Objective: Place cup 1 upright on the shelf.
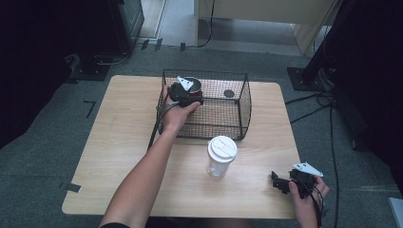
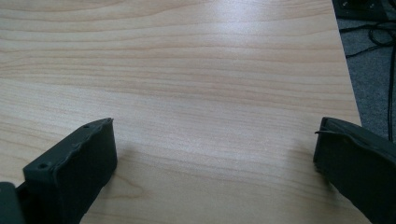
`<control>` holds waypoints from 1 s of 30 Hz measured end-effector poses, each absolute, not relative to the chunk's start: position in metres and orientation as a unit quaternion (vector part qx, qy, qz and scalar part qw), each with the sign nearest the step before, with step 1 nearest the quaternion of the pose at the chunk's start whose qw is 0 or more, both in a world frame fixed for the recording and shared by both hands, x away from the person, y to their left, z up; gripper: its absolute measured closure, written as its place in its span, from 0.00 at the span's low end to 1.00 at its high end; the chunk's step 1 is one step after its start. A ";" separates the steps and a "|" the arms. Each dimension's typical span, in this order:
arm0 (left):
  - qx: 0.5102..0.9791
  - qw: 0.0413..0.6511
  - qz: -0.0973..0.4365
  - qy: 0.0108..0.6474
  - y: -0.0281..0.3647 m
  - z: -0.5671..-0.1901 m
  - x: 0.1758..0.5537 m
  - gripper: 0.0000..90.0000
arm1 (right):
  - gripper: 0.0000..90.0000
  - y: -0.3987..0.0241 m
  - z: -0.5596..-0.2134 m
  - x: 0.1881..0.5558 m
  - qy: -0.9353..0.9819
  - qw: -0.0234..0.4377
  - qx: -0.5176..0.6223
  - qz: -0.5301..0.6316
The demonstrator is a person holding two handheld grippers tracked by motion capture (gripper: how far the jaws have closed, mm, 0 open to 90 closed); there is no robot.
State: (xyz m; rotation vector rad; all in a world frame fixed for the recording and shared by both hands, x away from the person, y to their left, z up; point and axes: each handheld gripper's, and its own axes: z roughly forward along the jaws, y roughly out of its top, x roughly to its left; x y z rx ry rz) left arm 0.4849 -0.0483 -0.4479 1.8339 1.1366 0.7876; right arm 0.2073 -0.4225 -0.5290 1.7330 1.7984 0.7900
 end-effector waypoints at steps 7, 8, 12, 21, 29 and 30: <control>0.726 0.411 0.295 0.466 -0.046 -0.447 0.485 0.09 | 0.00 -0.423 -0.529 0.207 0.663 0.258 0.639 0.292; 0.724 0.411 0.292 0.471 -0.047 -0.446 0.485 0.09 | 0.00 -0.423 -0.529 0.207 0.663 0.258 0.639 0.292; 0.721 0.399 0.290 0.486 -0.047 -0.444 0.484 0.08 | 0.00 -0.423 -0.529 0.207 0.663 0.258 0.639 0.292; 0.727 0.380 0.289 0.494 -0.052 -0.443 0.480 0.02 | 0.00 -0.423 -0.529 0.207 0.663 0.258 0.639 0.292; 0.722 0.382 0.286 0.501 -0.052 -0.441 0.477 0.02 | 0.00 -0.423 -0.529 0.207 0.663 0.258 0.639 0.292; 0.722 0.386 0.292 0.495 -0.053 -0.440 0.476 0.02 | 0.00 -0.423 -0.529 0.207 0.663 0.258 0.639 0.292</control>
